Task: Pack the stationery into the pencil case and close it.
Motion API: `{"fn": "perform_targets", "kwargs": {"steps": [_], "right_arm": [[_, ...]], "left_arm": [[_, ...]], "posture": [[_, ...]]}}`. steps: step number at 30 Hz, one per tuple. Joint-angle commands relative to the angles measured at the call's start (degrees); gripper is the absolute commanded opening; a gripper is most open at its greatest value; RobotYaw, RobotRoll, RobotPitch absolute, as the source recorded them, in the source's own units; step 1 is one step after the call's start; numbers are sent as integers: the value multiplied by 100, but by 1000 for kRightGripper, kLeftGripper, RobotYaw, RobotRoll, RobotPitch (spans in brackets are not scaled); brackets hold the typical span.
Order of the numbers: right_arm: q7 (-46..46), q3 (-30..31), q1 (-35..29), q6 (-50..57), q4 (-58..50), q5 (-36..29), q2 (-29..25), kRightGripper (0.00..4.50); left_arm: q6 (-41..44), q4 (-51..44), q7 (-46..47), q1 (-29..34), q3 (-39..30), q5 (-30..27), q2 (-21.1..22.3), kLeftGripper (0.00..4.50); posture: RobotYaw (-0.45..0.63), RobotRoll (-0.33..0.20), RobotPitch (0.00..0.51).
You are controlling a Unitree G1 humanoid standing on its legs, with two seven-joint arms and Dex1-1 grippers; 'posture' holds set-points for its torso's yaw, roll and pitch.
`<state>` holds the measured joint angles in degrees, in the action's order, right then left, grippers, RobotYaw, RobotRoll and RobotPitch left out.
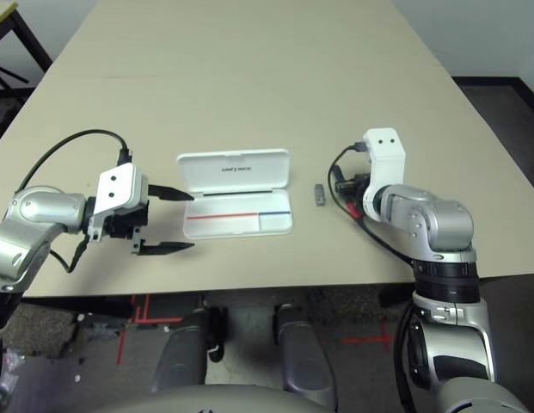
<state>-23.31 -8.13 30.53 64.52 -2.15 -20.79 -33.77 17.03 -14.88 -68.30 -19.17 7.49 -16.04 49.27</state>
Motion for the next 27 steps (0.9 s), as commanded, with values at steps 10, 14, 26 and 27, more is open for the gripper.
{"fn": "perform_targets", "kwargs": {"steps": [10,14,26,27], "right_arm": [[-3267,1555,704,-1577,-452,-52,-1908,513],[-4318,2040,912,-2202,-677,-4,-2117,513],[-4307,3003,1377,-2441,-1060,510,-954,513],[-4265,3126,1422,-2498,-1045,629,-850,513]], "left_arm": [[-45,17,-94,141,-153,-3,273,4500],[-32,10,-80,167,-187,-5,308,4500],[182,-299,137,411,-362,-17,376,4500],[207,-349,163,465,-393,-25,389,4500]], "posture": [[-52,0,188],[-44,0,187],[30,0,181],[30,0,181]]}}
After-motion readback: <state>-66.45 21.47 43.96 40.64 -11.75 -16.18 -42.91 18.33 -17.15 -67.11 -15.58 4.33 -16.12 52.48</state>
